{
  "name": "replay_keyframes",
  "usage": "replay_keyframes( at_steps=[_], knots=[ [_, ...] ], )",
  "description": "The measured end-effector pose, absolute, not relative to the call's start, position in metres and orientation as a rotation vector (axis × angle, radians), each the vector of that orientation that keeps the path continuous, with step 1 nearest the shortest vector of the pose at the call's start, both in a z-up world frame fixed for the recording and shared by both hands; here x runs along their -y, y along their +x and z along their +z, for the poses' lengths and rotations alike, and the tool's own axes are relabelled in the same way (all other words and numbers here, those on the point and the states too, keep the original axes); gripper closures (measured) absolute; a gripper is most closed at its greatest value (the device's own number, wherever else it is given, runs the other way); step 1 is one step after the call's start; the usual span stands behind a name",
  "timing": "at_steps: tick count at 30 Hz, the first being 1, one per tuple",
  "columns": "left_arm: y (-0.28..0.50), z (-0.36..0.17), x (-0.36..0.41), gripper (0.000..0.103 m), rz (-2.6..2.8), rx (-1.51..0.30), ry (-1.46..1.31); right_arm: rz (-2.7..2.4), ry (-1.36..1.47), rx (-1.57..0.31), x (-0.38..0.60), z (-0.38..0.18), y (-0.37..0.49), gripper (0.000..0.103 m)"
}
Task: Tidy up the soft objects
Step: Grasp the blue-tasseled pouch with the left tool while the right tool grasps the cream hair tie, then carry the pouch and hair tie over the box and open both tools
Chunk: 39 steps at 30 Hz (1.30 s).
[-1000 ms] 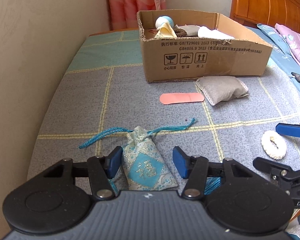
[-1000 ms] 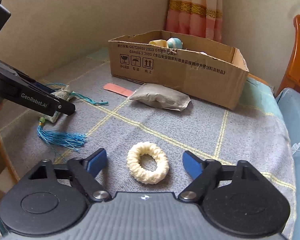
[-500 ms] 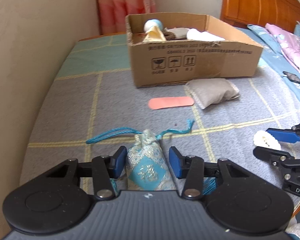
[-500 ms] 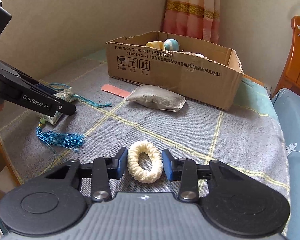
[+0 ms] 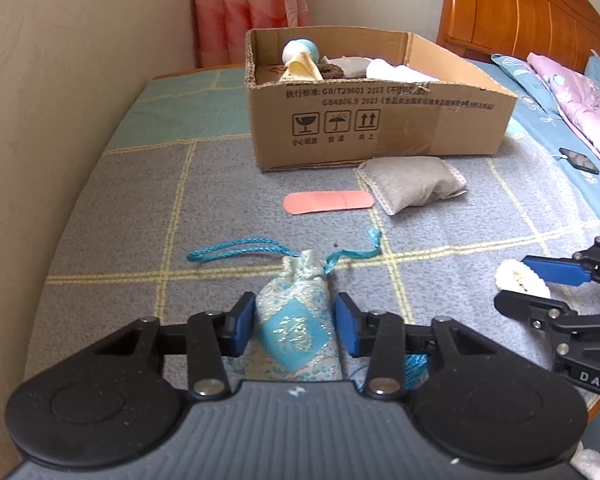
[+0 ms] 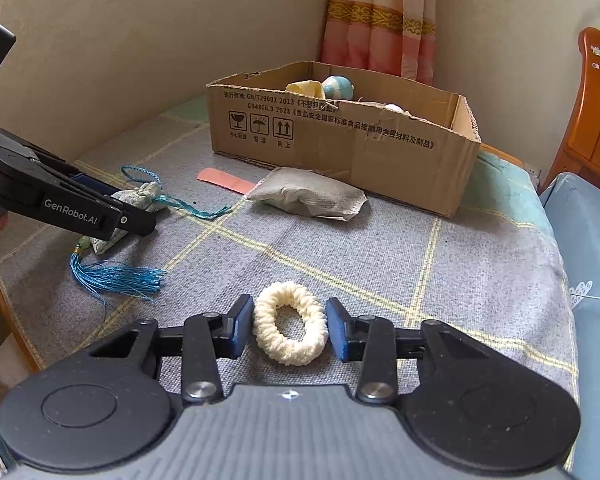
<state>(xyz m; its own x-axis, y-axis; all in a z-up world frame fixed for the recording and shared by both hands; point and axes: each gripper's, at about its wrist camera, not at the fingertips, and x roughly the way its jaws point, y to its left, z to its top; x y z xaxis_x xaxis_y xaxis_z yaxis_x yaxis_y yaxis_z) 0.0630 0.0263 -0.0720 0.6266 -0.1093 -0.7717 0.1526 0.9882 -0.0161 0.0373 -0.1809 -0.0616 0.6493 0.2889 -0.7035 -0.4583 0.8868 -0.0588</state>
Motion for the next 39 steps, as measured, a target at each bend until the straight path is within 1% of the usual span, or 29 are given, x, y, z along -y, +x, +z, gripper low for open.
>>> replay_keyframes(
  at_steps=[3,5,11,22,29,34,39],
  knots=[
    [0.062,-0.07,-0.024,0.069,-0.167,-0.887,0.065,0.425,-0.244,-0.751,0.181,-0.06,0.037,0.066],
    [0.062,-0.067,-0.024,0.07,-0.181,-0.887,0.074,0.423,-0.244,-0.747,0.182,-0.058,0.038,0.067],
    [0.064,-0.05,-0.025,0.071,-0.232,-0.87,0.085,0.418,-0.253,-0.729,0.186,-0.049,0.04,0.068],
    [0.083,0.005,-0.017,0.071,-0.338,-0.763,0.099,0.426,-0.266,-0.673,0.195,-0.026,0.049,0.068],
    [0.118,0.05,0.006,0.071,-0.422,-0.665,0.135,0.412,-0.27,-0.639,0.202,-0.017,0.053,0.068],
    [0.157,0.082,0.028,0.071,-0.438,-0.579,0.181,0.395,-0.246,-0.628,0.208,-0.014,0.057,0.068],
    [0.202,0.089,0.046,0.071,-0.427,-0.569,0.185,0.375,-0.243,-0.623,0.216,-0.011,0.062,0.068]
  ],
)
